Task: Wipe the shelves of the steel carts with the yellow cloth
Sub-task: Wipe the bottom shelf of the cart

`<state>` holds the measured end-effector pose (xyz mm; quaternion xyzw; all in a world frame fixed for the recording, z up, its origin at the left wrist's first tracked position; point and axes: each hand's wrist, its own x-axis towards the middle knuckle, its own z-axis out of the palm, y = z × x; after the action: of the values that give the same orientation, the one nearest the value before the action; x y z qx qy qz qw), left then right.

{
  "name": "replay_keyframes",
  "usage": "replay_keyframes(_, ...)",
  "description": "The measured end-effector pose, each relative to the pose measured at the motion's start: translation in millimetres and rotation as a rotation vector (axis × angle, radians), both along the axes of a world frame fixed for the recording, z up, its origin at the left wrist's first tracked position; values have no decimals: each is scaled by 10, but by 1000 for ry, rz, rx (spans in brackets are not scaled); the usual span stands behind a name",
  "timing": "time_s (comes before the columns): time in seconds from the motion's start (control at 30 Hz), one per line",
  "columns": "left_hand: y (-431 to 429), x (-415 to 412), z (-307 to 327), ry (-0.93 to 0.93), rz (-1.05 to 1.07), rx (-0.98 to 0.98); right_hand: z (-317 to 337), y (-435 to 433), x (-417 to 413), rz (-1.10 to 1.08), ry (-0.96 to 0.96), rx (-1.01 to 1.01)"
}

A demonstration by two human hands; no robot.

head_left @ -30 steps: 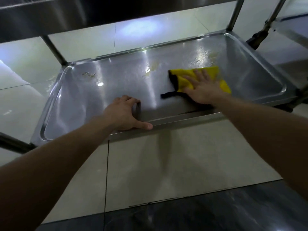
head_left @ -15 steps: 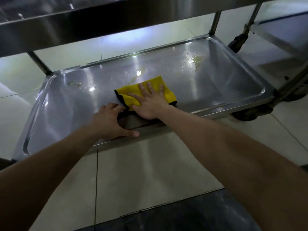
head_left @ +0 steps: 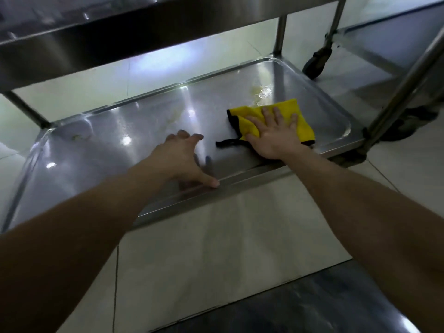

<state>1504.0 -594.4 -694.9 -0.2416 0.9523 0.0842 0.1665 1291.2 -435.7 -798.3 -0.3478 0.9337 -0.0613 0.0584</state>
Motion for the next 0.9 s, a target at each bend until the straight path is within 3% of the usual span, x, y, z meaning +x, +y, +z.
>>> replay_keyframes(0.1,95,-198,-117,-65,-1,13,30,45,216,110,21,-4)
replay_keyframes(0.2,26,-252,-180,-106,-1,-26,21,169,316,353,19,11)
replay_keyframes(0.3,-26,-231,-229,-119,-12,-52,36,351,-9,459,1,-2)
replay_keyframes(0.47,-10,-219,-217,-125,-31,-35,72,681,-915,-16,-28,60)
replay_keyframes(0.57,19,-235,-208,-129,-43,-30,32,392,-857,-168,-23,77)
replay_keyframes(0.77,52,-253,-189,-139,-50,-43,76,-678,125,318,-25,46)
replay_keyframes(0.9,40,-221,-194,-138,-29,-24,111,-629,12,413,-43,-5)
